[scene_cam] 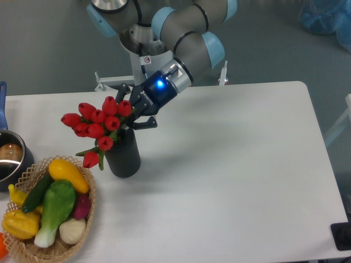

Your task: Insert the flowers into the vase

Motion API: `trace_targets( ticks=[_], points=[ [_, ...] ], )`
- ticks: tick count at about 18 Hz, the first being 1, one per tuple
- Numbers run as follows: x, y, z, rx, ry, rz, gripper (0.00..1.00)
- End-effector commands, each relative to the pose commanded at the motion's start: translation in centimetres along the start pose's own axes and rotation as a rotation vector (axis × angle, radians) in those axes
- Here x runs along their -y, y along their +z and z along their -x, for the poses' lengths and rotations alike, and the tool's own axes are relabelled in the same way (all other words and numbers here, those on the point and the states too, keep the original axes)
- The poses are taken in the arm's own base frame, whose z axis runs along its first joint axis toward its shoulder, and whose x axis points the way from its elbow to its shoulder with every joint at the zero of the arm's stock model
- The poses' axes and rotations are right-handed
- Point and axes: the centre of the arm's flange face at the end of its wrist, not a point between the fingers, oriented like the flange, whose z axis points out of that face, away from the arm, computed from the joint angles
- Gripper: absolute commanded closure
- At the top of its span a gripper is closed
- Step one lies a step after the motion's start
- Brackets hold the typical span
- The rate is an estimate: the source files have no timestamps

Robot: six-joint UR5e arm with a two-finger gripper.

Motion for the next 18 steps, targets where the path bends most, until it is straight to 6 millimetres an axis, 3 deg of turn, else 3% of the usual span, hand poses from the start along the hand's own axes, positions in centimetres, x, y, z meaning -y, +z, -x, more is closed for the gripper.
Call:
trace_targets(
  ticks=[1,10,13,18],
  points=[
    [0.0,-0.1,0.0,0.002,-0.002,0.001,0.00],
    [-0.1,-2.8,0.7,0.074,0.012,0.085,0.00],
    [0.1,-4.5,0.7,0.124,0.028,0.164,0.00],
    [1.6,-10.4,0.9,0.255,0.028,0.151,0.00]
  ],
)
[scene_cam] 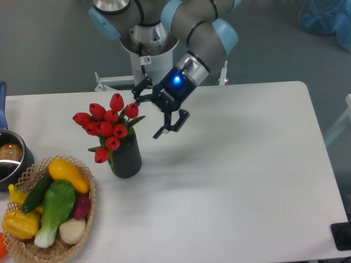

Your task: Insert the flowers into the vase

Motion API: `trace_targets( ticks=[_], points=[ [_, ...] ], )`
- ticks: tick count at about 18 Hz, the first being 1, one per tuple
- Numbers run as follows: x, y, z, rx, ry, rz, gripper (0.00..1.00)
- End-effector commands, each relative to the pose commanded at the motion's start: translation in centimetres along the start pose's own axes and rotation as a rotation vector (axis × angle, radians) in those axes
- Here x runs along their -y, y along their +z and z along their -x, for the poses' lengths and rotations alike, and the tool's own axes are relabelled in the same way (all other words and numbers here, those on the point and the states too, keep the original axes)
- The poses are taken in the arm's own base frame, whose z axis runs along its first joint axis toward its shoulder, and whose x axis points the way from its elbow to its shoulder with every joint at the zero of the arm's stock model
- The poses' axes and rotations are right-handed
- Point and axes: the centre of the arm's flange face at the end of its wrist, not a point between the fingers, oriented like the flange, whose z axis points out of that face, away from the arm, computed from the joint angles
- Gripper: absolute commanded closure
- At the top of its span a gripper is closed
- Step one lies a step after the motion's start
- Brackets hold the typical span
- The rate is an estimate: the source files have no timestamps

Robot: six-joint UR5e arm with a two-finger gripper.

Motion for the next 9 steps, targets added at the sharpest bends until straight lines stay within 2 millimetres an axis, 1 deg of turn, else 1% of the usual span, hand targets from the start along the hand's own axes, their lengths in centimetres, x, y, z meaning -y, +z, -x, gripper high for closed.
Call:
trace_targets(
  ticks=[1,4,5,7,9],
  points=[
    [0.1,-1.4,0.6,0.034,0.004,0.002,0.00],
    [1.0,-4.4,3.0,0.111,0.030,0.053,0.00],
    [1.0,-5.9,4.3,0.147,0.030,0.079,0.00],
    [0.8,-8.3,5.8,0.206,0.029,0.123,0.00],
    [-0.4,-8.9,8.5,0.220,0.017,0.198,0.00]
  ],
)
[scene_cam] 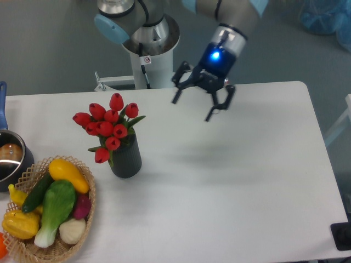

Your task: Insert the flowers into the vase

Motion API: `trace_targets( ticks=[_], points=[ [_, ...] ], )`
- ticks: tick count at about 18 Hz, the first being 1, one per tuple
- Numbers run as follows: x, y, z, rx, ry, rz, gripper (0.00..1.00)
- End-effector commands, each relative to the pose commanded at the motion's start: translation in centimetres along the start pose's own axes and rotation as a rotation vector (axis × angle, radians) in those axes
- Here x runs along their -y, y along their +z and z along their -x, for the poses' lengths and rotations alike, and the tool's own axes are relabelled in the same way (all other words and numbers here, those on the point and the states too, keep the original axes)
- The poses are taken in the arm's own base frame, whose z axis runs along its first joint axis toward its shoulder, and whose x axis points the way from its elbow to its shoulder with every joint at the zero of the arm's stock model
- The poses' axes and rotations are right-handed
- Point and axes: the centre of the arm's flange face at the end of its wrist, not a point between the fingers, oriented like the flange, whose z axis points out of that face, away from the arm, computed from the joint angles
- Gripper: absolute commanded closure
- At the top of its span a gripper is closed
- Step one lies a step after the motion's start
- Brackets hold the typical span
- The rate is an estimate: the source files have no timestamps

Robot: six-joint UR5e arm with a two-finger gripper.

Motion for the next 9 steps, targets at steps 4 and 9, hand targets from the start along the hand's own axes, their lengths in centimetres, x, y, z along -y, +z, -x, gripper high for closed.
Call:
trace_targets(
  ticks=[4,9],
  points=[
    [-1.8,0.5,4.4,0.025,0.034,0.224,0.00],
    [-3.1,2.0,8.2,0.034,0.029,0.428,0.00]
  ],
)
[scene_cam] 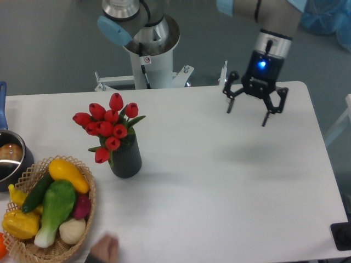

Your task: Insert the flowers into the vase

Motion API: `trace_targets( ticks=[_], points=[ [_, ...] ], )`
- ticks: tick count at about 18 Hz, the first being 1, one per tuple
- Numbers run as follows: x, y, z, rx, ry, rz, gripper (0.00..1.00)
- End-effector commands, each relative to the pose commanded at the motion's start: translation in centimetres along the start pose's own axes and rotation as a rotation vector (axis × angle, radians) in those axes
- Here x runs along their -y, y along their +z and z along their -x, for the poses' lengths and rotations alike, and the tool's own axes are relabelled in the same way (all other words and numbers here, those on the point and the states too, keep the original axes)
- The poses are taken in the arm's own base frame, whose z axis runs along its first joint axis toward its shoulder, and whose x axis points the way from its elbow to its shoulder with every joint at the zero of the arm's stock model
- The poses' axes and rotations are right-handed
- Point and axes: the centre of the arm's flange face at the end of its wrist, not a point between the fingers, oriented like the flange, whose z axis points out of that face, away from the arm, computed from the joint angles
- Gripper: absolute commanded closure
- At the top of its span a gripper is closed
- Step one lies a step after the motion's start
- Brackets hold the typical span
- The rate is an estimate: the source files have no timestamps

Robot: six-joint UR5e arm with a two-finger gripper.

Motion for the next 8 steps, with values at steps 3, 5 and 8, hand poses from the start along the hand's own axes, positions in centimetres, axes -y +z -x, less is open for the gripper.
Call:
trace_targets(
  ticks=[3,5,8],
  points=[
    [-0.9,2.4,2.8,0.004,0.016,0.179,0.00],
    [1.1,2.9,3.3,0.029,0.082,0.322,0.00],
    [2.7,3.9,2.9,0.046,0.130,0.437,0.00]
  ],
)
